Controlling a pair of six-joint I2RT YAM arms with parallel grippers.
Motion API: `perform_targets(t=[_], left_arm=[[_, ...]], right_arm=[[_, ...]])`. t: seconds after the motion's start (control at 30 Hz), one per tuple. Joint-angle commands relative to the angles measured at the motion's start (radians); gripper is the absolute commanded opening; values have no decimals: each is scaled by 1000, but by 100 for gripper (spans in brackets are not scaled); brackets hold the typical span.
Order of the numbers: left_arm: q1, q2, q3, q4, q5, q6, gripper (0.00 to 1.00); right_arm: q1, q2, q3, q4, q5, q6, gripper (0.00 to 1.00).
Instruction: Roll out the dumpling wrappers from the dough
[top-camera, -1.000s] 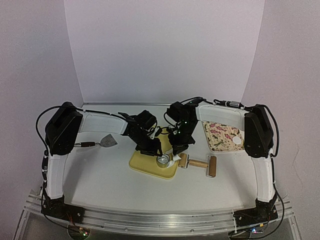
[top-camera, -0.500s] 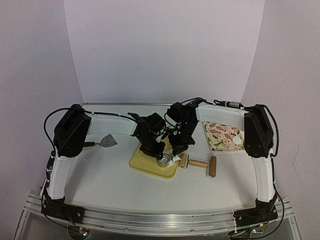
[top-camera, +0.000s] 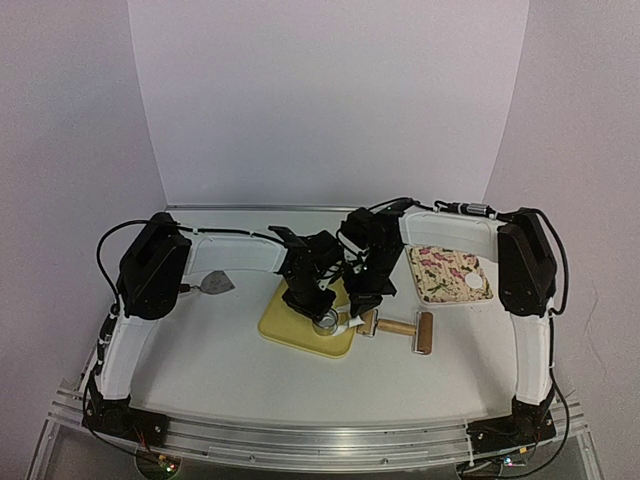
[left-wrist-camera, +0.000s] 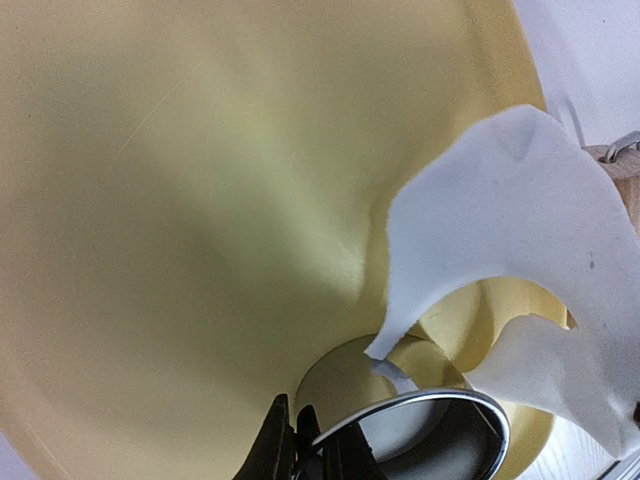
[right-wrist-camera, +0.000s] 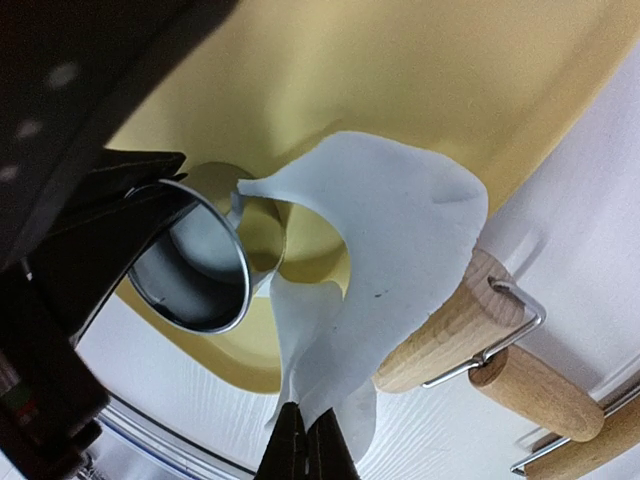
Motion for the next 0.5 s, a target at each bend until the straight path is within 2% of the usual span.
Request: perform_targets(t=[0.0, 0.47], left_arm=[[-18, 33, 71, -51, -35, 23, 7], [-26, 59, 89, -81, -79, 19, 7]], right_arm=[[7, -84, -23, -11, -51, 41, 0], [7, -174, -99, -33, -140, 95, 0]])
